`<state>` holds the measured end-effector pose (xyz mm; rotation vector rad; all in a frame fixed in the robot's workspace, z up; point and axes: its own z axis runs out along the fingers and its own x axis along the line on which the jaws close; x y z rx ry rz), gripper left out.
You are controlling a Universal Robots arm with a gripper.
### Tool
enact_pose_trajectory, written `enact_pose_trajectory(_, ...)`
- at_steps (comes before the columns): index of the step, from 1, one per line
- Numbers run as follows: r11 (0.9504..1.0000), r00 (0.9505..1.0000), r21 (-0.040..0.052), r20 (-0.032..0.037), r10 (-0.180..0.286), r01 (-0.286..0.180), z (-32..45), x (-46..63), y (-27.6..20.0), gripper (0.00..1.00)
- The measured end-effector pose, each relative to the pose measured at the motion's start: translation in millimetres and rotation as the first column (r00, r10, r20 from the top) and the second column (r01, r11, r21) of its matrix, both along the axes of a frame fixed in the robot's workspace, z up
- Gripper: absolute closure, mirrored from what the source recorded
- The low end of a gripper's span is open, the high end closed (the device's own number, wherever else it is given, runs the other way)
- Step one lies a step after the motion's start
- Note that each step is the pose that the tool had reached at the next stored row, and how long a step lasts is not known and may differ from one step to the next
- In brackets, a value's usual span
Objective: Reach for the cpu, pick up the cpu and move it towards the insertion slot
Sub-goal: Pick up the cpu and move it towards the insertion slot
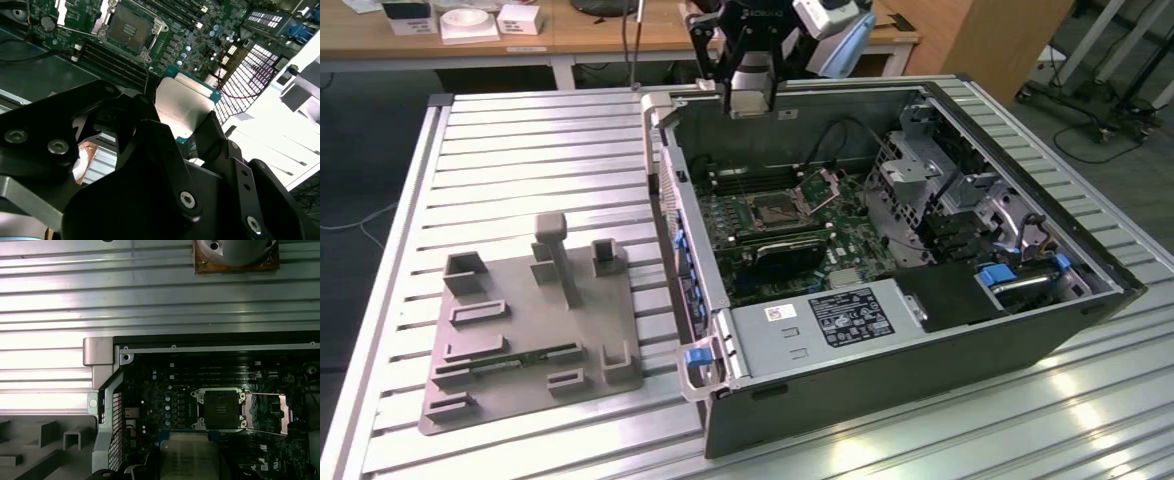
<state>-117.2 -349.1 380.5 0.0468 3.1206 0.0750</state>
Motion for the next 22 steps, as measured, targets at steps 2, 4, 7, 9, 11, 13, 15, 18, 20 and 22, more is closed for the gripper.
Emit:
enact_pose_trajectory(2, 1.0, 1.0, 0.0, 0.0003, 0.0, 0.0, -0.4, 2.2, 0.3, 0.45)
enact_pose_trajectory(4, 1.0, 1.0, 0.0, 0.0007, 0.0, 0.0, -0.9, 4.4, 0.7, 0.45)
enact_pose_trajectory(7, 1.0, 1.0, 0.0, 0.0012, 0.0, 0.0, -1.5, 7.8, 1.2, 0.45)
enact_pose_trajectory(9, 1.0, 1.0, 0.0, 0.0015, 0.0, 0.0, -1.9, 10.0, 1.5, 0.45)
enact_pose_trajectory(11, 1.0, 1.0, 0.0, 0.0019, 0.0, 0.0, -2.3, 12.2, 1.8, 0.45)
enact_pose_trajectory(13, 1.0, 1.0, 0.0, 0.0023, 0.0, 0.0, -2.7, 14.4, 2.2, 0.45)
enact_pose_trajectory(15, 1.0, 1.0, 0.0, 0.0026, 0.0, 0.0, -3.2, 16.7, 2.4, 0.45)
enact_pose_trajectory(18, 1.0, 1.0, 0.0, 0.003, 0.0, 0.0, -3.8, 20.3, 2.7, 0.45)
enact_pose_trajectory(20, 1.0, 1.0, 0.0, 0.0033, 0.0, 0.0, -4.2, 22.7, 3.0, 0.45)
enact_pose_trajectory(22, 1.0, 1.0, 0.0001, 0.0037, 0.0, 0.0, -4.7, 25.1, 3.2, 0.45)
